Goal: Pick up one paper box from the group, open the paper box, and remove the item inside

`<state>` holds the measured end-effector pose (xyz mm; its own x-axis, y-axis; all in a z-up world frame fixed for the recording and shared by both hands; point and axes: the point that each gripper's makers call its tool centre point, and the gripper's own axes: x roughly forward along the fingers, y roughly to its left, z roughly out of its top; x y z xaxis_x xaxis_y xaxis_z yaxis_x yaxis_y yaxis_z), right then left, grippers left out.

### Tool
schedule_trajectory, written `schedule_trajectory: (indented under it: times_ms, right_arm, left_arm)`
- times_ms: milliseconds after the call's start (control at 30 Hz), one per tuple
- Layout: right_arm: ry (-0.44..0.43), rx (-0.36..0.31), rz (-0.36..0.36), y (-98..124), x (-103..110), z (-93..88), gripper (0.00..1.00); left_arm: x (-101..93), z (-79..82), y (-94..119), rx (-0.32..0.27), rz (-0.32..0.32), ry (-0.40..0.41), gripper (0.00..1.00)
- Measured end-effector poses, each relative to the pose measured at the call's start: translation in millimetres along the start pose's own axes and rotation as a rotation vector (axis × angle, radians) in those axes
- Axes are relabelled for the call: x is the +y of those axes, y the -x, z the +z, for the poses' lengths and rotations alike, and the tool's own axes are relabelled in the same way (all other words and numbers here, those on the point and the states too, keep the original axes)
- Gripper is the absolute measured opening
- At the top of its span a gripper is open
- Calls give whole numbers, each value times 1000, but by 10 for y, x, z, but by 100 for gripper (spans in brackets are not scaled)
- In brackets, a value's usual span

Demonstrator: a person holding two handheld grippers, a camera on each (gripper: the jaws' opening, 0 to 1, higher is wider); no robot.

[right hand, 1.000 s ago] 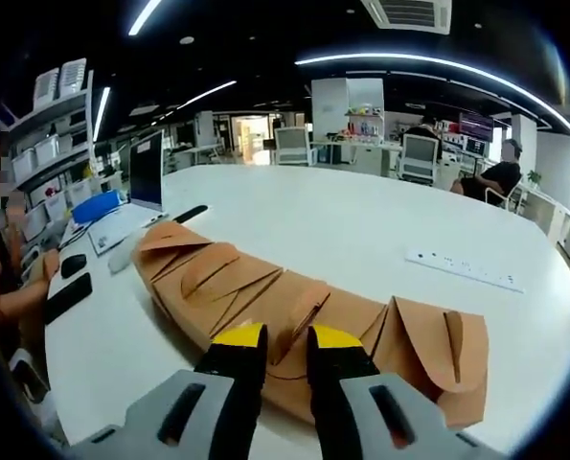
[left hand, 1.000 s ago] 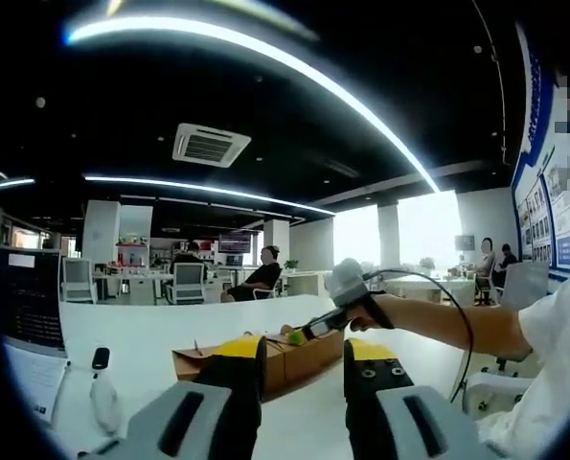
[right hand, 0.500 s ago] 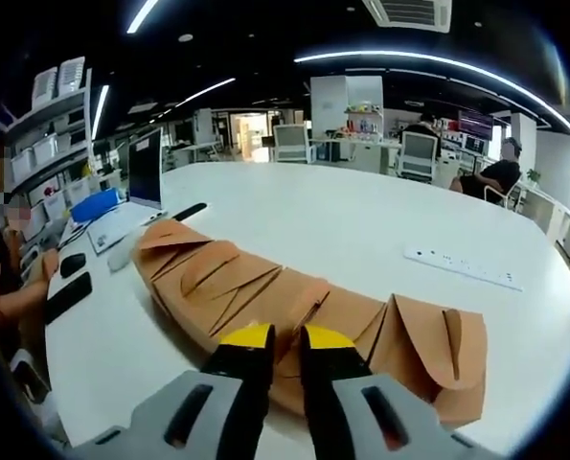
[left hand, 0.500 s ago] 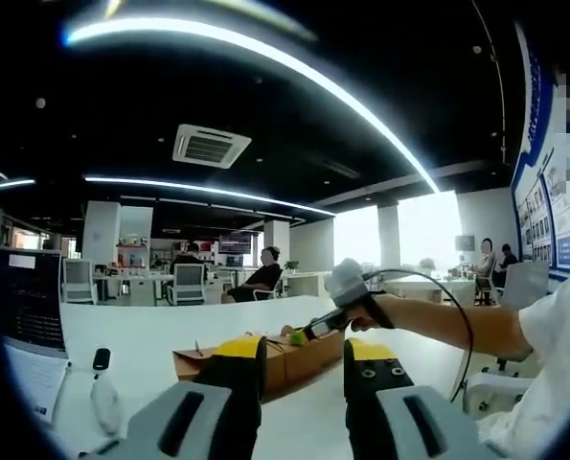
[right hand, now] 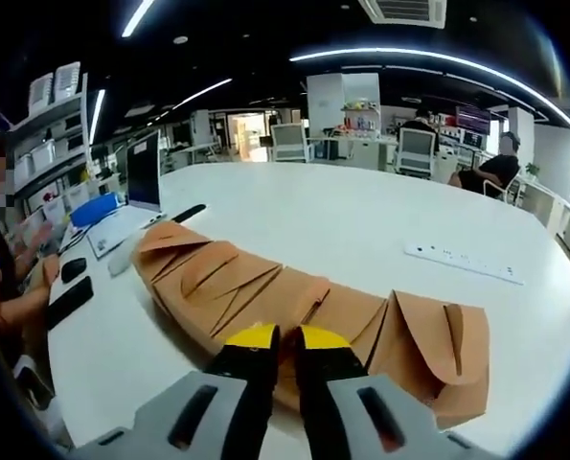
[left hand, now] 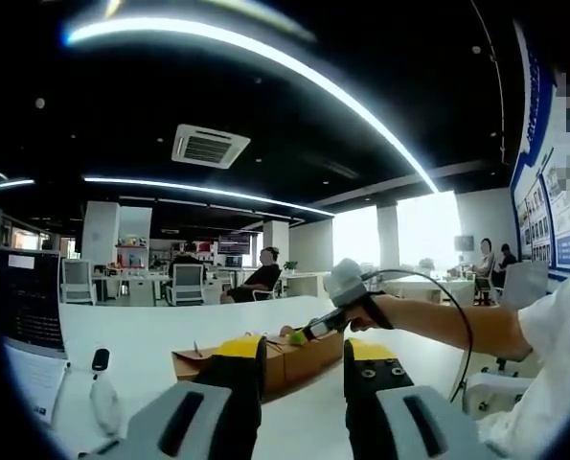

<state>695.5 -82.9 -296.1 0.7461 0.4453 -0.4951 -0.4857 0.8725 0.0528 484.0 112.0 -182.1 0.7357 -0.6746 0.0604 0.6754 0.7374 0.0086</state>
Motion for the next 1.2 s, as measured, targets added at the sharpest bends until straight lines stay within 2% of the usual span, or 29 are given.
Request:
schedule_trajectory:
  times_ms: [433, 967, 1200]
  right_arm:
    - [-18, 6, -19, -16, -52, 7, 7]
    - [26, 14, -53, 70, 42, -31, 7]
    - [13, 8, -51, 95, 52, -51, 6]
  left_arm:
    - [-6, -7, -6, 1, -1, 0, 34]
    - [14, -1, 9, -1, 4, 1, 34]
    - [20, 10, 19, -4, 7, 0, 34]
